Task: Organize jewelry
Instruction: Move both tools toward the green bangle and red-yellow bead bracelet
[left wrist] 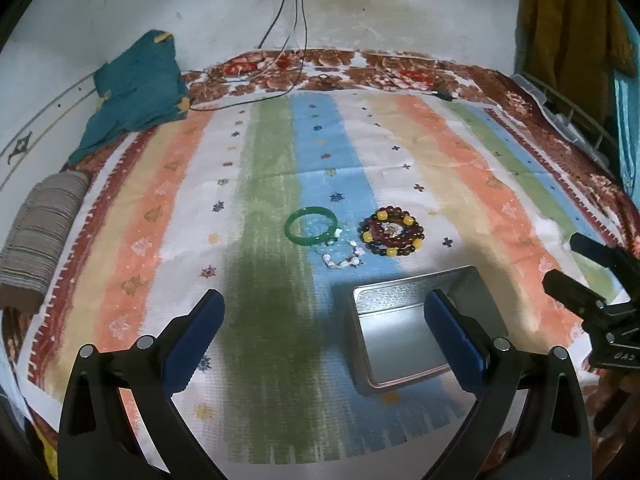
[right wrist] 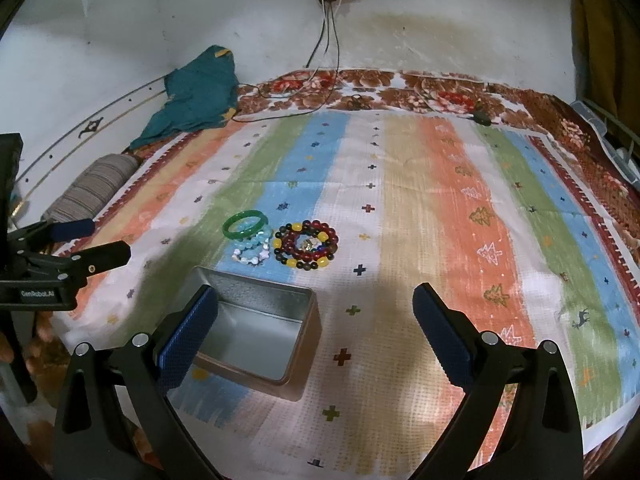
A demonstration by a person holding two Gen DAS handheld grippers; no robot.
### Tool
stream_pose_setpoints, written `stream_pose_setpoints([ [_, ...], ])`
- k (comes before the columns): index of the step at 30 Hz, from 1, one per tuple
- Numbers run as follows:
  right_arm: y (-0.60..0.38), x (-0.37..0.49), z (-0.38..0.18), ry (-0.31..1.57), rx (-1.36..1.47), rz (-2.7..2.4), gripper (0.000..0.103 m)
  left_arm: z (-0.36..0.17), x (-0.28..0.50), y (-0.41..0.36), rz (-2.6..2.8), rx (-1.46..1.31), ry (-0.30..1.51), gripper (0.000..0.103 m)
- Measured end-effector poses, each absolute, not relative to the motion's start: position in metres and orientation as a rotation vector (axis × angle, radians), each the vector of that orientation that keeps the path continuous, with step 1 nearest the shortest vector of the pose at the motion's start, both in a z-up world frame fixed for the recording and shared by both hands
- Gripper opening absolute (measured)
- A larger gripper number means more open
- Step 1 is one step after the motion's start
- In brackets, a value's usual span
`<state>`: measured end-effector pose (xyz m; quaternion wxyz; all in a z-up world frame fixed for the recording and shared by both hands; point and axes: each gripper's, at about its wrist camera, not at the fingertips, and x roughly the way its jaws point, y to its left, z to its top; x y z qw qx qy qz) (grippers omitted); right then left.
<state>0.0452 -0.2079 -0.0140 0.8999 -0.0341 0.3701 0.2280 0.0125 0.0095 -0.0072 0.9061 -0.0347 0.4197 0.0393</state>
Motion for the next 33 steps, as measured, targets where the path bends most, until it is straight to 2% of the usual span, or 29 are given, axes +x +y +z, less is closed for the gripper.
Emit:
stream_pose_setpoints([
  [33, -0.208, 0.062, -0.022, 0.808, -0.066, 0.46, 0.099, -0.018, 0.026, 0.009, 0.134, -0.033, 0.922, 0.097],
])
